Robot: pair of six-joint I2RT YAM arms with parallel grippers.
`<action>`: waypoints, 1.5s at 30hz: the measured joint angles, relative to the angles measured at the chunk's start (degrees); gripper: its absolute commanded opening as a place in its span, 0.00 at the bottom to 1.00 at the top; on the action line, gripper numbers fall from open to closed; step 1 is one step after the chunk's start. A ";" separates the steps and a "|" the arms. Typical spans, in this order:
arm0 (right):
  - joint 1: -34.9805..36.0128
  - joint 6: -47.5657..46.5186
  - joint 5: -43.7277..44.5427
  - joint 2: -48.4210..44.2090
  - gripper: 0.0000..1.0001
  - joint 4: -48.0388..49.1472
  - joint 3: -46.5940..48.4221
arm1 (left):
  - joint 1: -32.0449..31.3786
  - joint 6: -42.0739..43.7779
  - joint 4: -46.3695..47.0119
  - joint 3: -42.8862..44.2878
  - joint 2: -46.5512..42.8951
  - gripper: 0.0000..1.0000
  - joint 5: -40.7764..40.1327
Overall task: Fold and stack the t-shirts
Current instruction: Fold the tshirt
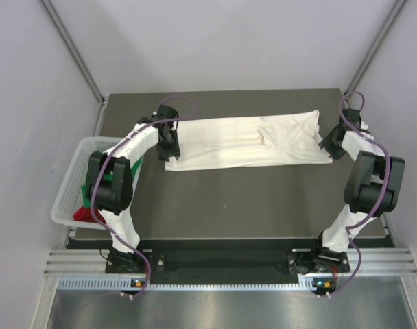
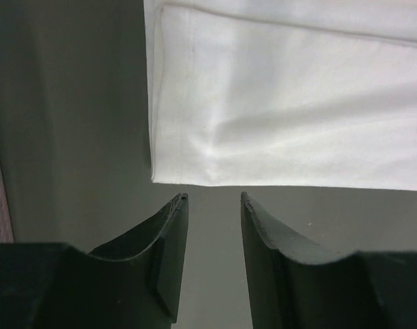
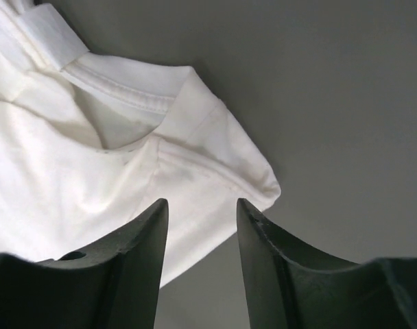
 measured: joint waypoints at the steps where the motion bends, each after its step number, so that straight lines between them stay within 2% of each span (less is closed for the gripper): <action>1: -0.09 1.07 -0.09 -0.94 0.47 -0.68 -0.11 | 0.02 0.24 0.00 -0.35 0.00 0.45 0.39; 8: -0.83 8.13 -1.31 -5.64 0.49 -0.39 -5.42 | -1.29 6.01 3.17 -2.47 -0.20 0.51 2.73; 16: -4.44 14.88 -3.89 -5.49 0.45 1.68 -10.14 | -12.70 17.07 7.39 -4.20 -3.67 0.51 -3.41; 19: -4.85 16.33 -4.74 -4.79 0.44 2.56 -10.19 | -14.25 19.74 8.85 -4.59 -3.82 0.50 -4.02; 26: -4.94 17.38 -5.60 -2.12 0.29 7.21 -10.10 | -13.00 24.20 9.09 -6.01 -3.80 0.49 -6.86; 29: -5.05 16.96 -5.57 -1.25 0.05 8.50 -9.81 | -13.00 25.59 9.05 -5.97 -3.80 0.49 -7.21; 30: -5.18 16.83 -5.81 -0.81 0.00 8.79 -9.57 | -13.00 26.01 8.98 -5.90 -3.80 0.49 -7.28; 37: -5.35 13.94 -5.57 2.86 0.00 8.81 -4.63 | -13.90 26.95 8.15 -4.92 -3.41 0.47 -10.56; 45: -5.86 9.92 -7.17 13.31 0.00 9.51 9.64 | -18.99 27.21 6.43 -3.91 -1.38 0.47 -12.28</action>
